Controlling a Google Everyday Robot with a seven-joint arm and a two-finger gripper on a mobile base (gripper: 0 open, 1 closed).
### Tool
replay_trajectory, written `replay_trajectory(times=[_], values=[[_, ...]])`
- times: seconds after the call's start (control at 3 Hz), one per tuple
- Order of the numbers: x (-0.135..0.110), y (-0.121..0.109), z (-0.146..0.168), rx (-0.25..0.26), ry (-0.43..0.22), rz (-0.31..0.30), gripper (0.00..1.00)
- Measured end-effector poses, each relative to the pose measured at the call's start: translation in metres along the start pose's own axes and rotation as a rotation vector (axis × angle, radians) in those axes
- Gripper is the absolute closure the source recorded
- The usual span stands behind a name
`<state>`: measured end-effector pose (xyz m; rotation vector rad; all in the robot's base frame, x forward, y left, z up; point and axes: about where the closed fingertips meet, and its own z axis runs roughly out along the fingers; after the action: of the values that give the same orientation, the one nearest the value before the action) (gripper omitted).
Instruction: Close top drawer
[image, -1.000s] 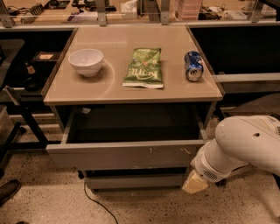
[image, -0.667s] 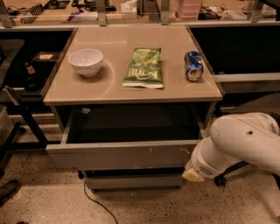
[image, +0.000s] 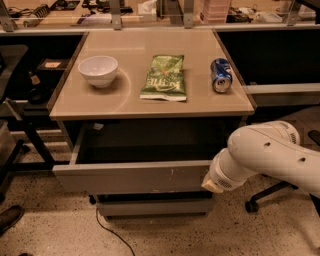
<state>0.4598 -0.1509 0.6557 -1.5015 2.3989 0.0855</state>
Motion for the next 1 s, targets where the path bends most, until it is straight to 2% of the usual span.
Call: replay_trajectory(times=[1.0], values=[[-0.022,-0.034,0.013,0.048,-0.011,-0.042,1.0]])
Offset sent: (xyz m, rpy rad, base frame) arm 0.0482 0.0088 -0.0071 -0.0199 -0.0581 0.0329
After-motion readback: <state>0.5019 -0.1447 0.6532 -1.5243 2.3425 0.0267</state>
